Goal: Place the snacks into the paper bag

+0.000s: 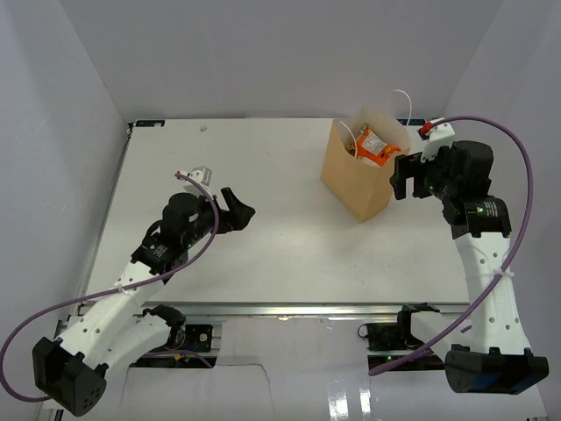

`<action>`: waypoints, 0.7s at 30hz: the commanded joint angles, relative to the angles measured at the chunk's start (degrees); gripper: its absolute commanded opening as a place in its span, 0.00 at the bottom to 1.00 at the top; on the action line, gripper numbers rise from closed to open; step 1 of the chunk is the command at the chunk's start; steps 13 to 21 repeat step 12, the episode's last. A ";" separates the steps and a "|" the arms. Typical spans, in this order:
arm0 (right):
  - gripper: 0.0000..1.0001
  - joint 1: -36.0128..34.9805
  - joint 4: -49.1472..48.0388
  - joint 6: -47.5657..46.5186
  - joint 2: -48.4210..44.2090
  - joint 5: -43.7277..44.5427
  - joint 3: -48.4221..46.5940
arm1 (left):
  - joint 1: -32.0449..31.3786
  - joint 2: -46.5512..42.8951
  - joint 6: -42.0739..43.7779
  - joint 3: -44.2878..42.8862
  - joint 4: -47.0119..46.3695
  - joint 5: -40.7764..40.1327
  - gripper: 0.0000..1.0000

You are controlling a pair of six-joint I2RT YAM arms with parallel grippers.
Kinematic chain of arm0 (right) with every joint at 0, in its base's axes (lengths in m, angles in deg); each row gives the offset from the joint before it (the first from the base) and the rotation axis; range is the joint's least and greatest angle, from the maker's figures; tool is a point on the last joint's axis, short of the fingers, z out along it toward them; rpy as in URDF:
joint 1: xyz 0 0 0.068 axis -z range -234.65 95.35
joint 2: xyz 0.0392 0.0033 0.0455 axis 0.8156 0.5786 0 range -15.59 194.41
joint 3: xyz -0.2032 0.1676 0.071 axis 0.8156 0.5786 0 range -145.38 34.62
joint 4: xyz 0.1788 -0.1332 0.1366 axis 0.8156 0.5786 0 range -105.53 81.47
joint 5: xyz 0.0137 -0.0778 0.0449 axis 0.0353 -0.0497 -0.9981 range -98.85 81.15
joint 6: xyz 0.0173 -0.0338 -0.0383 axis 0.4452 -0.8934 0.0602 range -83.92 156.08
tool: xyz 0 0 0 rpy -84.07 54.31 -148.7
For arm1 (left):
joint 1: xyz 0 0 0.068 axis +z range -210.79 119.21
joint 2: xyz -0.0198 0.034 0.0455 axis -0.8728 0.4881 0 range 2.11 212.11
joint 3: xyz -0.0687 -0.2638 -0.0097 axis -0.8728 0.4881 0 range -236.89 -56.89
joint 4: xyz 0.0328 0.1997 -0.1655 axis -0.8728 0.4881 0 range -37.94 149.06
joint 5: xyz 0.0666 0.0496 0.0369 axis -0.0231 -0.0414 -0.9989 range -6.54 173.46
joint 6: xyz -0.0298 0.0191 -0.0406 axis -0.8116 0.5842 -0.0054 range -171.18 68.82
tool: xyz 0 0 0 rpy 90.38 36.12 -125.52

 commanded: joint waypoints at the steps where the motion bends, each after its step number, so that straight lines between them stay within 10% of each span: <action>1: 0.90 0.29 -0.63 4.51 -1.33 4.41 1.25 | -0.17 1.14 1.04 -2.71 0.33 -0.07 0.98; 21: 0.90 0.29 -2.38 5.31 -1.94 4.16 2.04 | -0.17 -0.43 1.74 -2.54 2.61 -0.85 0.98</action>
